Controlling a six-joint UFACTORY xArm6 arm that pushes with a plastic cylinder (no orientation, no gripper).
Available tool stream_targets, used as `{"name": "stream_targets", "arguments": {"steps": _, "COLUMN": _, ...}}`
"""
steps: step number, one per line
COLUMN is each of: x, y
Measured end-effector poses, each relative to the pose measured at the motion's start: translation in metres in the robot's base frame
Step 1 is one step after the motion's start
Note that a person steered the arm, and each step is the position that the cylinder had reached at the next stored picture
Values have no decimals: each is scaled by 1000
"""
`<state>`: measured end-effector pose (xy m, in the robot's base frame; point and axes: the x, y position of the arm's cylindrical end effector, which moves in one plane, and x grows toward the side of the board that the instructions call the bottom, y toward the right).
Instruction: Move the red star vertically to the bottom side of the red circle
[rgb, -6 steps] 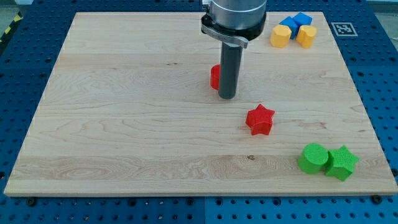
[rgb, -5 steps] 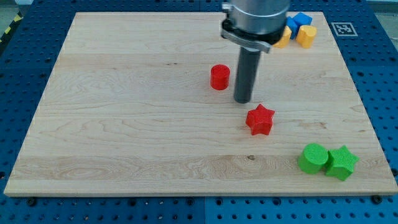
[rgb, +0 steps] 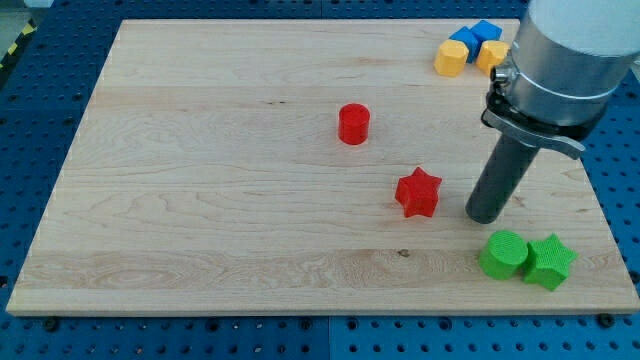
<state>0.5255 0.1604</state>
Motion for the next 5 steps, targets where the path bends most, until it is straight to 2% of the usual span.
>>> {"name": "stream_targets", "arguments": {"steps": 5, "x": -27, "y": -132}}
